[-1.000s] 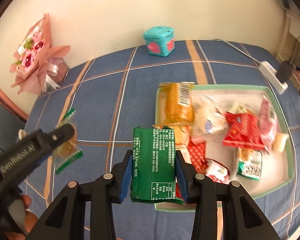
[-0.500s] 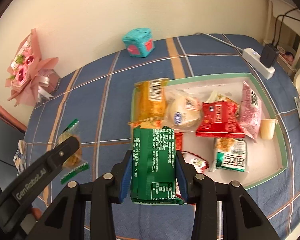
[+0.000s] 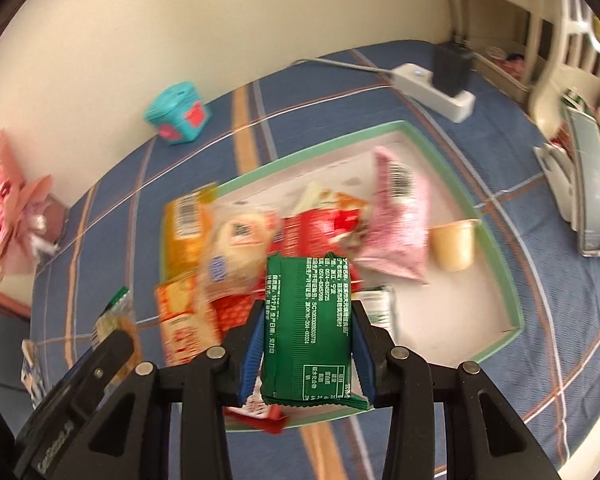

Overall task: Organize snacks
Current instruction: 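Carry cookie and green packet over the white tray and open both tools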

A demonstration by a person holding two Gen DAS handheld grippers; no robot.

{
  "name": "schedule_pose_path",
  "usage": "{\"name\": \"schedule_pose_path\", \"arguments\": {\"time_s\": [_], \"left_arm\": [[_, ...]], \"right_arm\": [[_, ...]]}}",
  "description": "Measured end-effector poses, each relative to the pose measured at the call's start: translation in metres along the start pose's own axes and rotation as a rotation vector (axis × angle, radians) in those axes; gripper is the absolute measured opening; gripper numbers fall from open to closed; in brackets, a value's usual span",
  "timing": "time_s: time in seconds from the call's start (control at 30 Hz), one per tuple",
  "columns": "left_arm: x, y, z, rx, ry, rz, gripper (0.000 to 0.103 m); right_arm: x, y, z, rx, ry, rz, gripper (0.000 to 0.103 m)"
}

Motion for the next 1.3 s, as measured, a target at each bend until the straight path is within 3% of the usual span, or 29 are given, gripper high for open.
{"name": "schedule_pose_path", "arguments": {"time_s": [0.27,0.57,1.17,1.3], "left_arm": [[-0.012,-0.01,0.041,-0.046,-0.078,-0.009,0.051],[-0.027,-0.023,0.075,-0.032,-0.204,-0.018,0.051],[-0.031,-0.037,0.077,0.006,-0.241,-0.031,0.051],[-0.03,-0.034,0.078,-0.002,-0.241,-0.022,0.057]], "right_arm": [[0.006,-0.002,0.038,-0.046,-0.032,0.001,0.042],[0.004,0.0,0.069,-0.082,-0.073,0.003,0.042],[0.004,-0.016,0.079,-0.087,-0.088,-0.014,0.044],[0.002,-0.018,0.078,-0.098,-0.083,-0.024,0.045]]}}
Point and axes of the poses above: each gripper's, at about its wrist camera, not at the fingertips, and y roughly against the way its jaws point, z to its right, x to its top, the point moved 9 cm from there along -y, roughly the way its jaws point, and after that the axes turned 7 degrees about y, right-handed, at the moved point
